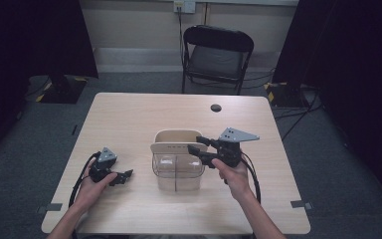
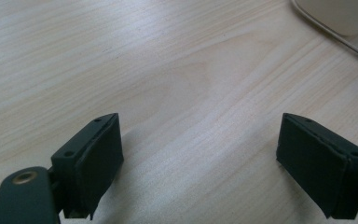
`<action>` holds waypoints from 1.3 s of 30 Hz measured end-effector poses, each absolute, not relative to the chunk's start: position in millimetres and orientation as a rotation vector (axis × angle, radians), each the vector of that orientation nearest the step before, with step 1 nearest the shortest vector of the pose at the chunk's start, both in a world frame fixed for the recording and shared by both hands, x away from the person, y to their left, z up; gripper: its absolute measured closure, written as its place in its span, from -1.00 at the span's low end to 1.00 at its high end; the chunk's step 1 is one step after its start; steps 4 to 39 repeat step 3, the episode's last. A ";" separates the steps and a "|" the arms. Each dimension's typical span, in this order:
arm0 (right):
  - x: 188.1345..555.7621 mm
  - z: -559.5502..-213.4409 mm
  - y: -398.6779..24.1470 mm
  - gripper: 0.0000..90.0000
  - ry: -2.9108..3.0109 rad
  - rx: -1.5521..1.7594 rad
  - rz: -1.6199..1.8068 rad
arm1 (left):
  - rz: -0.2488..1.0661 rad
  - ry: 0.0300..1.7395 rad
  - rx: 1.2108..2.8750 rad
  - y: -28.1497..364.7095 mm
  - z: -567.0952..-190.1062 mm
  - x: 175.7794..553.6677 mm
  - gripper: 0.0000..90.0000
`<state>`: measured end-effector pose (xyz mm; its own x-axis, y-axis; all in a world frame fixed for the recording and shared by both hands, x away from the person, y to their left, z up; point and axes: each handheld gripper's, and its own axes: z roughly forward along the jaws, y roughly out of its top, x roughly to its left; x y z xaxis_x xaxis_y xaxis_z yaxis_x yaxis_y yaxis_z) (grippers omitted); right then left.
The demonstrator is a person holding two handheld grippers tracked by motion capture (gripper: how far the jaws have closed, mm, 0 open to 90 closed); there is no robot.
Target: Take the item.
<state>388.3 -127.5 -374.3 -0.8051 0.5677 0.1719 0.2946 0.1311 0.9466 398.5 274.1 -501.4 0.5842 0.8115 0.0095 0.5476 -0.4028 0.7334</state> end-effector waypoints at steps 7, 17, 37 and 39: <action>388.1 -374.2 -127.6 0.11 2.179 0.852 1.732 | 0.481 1.076 2.111 274.1 -501.4 398.5 -0.70; 388.1 -374.2 -127.6 0.11 2.179 0.852 1.732 | 0.481 1.076 2.111 274.1 -501.4 398.5 -0.70; 388.1 -374.2 -127.6 0.11 2.179 0.852 1.732 | 0.481 1.076 2.111 274.1 -501.4 398.5 -0.70; 388.1 -374.2 -127.6 0.11 2.179 0.852 1.732 | 0.481 1.076 2.111 274.1 -501.4 398.5 -0.70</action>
